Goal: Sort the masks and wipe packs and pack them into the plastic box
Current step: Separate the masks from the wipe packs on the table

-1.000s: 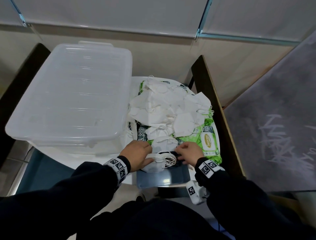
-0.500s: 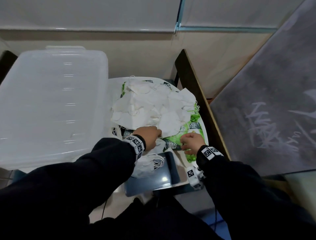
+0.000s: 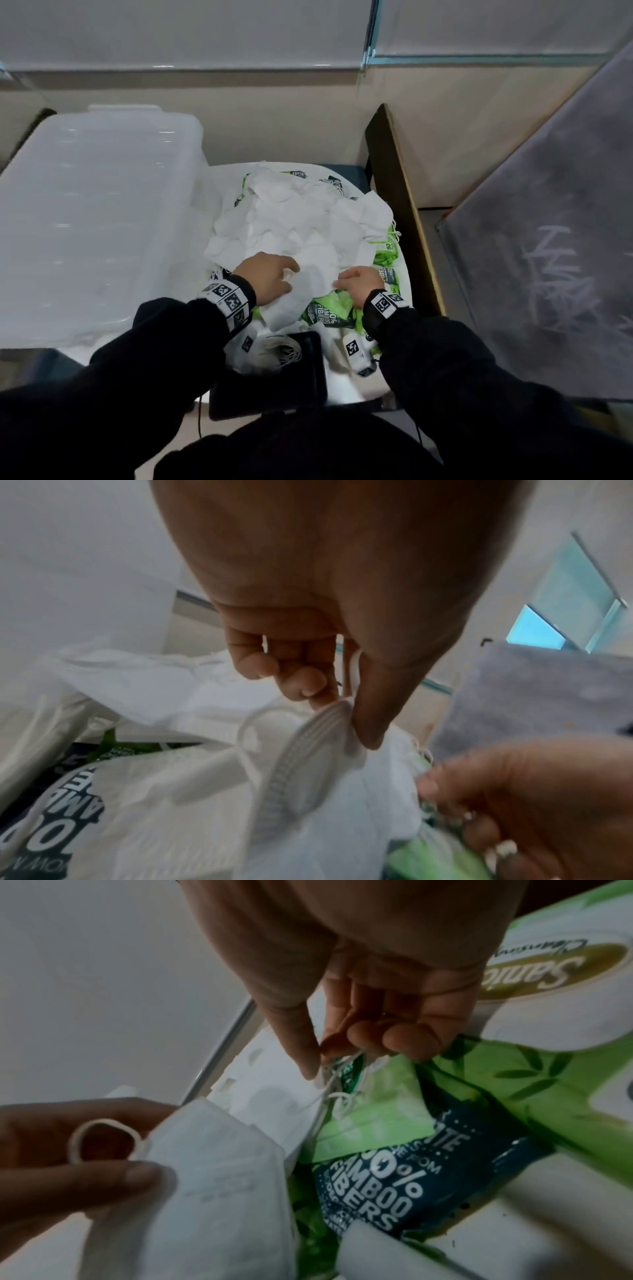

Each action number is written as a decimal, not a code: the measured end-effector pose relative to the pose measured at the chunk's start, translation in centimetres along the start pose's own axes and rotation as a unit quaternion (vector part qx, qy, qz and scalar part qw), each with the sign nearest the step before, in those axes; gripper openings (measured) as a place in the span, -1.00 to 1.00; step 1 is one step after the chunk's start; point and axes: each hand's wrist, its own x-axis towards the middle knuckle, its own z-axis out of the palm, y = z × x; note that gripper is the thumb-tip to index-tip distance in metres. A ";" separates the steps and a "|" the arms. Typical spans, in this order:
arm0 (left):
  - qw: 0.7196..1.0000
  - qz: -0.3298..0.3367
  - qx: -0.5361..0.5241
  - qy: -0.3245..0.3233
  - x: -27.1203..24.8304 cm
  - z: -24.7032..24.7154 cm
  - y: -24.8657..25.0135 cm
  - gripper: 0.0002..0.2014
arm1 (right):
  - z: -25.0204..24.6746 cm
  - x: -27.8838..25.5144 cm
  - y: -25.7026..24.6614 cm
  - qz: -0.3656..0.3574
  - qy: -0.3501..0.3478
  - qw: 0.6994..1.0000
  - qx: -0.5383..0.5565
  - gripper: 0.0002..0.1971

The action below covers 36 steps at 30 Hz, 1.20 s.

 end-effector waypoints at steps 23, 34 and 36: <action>0.830 -0.196 -0.501 0.150 -2.5 0.9 3.6 -0.57 | -11.5 -0.5 -4.3 -0.242 -0.014 0.922 -0.303 -0.82; 0.790 -0.219 -0.559 0.128 -2.1 3.6 6.2 -0.68 | -11.7 -1.8 -4.0 -0.105 -0.093 0.965 0.222 -0.74; 0.753 -0.220 -0.609 0.114 -2.3 3.7 6.9 -0.80 | -11.0 -1.9 -3.8 -0.090 -0.094 0.961 0.245 -0.74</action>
